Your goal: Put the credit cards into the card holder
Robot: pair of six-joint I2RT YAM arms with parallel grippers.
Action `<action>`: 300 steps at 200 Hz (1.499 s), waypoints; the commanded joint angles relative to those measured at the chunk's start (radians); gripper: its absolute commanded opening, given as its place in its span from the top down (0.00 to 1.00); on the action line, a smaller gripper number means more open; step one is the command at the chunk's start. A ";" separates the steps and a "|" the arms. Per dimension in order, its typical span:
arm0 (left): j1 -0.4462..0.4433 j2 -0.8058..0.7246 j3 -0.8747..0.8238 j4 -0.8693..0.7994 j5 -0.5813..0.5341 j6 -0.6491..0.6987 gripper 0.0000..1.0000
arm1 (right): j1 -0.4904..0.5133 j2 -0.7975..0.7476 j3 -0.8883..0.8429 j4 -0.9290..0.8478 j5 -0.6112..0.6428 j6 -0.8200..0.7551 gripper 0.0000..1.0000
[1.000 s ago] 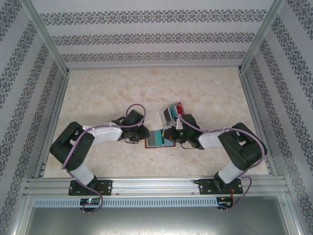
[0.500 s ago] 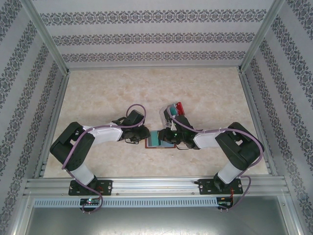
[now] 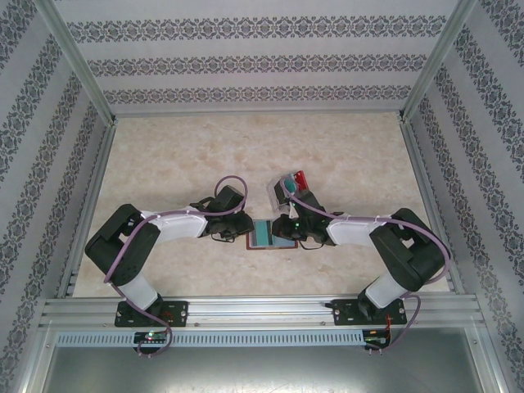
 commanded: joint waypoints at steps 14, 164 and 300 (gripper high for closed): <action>-0.020 0.026 -0.003 0.034 0.041 -0.006 0.71 | 0.037 0.047 0.069 -0.020 -0.037 -0.025 0.91; -0.020 0.033 -0.016 -0.021 -0.007 0.011 0.75 | -0.002 -0.034 0.071 -0.302 0.100 -0.114 0.80; -0.009 -0.020 0.200 -0.136 -0.049 0.132 0.60 | -0.246 -0.261 0.340 -0.623 0.287 -0.451 0.61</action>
